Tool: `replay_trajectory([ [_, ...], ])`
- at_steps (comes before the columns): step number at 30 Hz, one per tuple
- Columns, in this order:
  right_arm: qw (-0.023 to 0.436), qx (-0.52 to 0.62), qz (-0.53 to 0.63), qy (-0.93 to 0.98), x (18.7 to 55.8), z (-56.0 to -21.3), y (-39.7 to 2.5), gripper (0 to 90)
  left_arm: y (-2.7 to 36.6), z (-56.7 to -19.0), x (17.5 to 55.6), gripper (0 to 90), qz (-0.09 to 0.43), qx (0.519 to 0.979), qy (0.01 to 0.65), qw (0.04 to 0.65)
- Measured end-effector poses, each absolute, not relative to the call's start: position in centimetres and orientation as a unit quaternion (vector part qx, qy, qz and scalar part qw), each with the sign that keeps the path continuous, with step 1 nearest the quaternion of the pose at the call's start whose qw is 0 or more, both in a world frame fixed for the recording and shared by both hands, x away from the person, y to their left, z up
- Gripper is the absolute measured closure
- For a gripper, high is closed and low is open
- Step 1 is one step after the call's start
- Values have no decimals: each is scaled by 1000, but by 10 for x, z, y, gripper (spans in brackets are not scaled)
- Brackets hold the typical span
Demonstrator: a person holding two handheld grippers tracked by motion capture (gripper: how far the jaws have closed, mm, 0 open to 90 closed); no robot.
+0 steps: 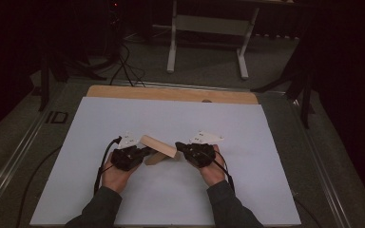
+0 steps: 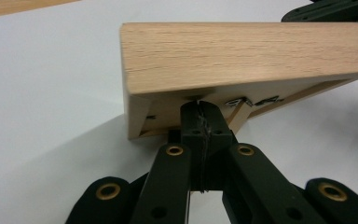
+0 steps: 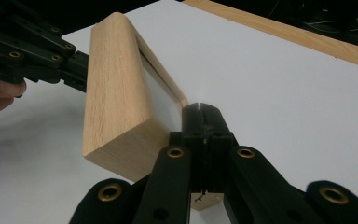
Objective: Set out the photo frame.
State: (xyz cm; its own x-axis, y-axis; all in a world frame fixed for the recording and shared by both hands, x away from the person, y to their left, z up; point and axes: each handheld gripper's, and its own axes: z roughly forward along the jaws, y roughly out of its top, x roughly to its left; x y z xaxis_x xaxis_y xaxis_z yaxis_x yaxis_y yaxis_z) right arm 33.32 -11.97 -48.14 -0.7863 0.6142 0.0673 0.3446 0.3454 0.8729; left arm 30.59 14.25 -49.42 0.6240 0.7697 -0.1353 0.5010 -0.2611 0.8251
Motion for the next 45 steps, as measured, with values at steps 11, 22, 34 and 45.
replay_trajectory([
  [11,141,282,486,816,327,-481,-116,896,136,-490,302,896,145,784,395,457],
  [22,140,275,483,820,322,-481,-113,896,133,-490,300,896,143,786,390,458],
  [34,136,278,471,826,320,-488,-114,897,127,-493,298,897,139,795,379,452],
  [45,137,252,461,840,311,-490,-104,897,126,-497,298,897,138,796,383,447],
])
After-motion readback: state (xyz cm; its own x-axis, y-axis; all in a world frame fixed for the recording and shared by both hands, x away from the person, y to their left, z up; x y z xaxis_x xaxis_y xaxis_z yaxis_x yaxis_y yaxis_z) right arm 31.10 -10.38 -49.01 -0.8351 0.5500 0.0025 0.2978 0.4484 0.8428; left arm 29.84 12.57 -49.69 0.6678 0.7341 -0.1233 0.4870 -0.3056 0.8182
